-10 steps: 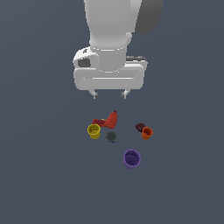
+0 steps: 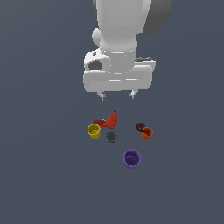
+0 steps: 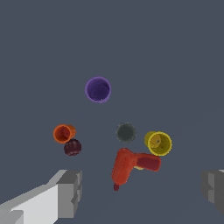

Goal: Pick up a designated object from a clutter of objects.

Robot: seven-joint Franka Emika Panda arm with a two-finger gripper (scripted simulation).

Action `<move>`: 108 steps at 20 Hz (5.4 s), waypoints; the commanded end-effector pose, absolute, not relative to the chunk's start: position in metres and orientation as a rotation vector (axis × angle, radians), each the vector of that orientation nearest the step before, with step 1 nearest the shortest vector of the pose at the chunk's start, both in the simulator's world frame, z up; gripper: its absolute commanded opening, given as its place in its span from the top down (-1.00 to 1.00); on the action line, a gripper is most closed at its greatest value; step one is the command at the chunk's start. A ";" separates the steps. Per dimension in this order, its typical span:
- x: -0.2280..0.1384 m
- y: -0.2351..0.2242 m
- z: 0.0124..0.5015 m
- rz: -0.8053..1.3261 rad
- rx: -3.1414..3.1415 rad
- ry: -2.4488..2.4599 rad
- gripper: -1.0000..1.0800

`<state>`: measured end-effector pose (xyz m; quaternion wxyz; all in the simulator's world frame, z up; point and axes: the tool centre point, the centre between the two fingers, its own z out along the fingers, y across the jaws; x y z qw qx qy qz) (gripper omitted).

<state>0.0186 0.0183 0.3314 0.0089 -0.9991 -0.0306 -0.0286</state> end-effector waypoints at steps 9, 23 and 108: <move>0.020 0.029 0.326 -0.083 -3.117 -0.094 -0.92; 0.030 0.064 0.275 -0.062 -3.119 0.151 -0.92; 0.003 0.180 0.089 -0.050 -2.950 1.026 1.00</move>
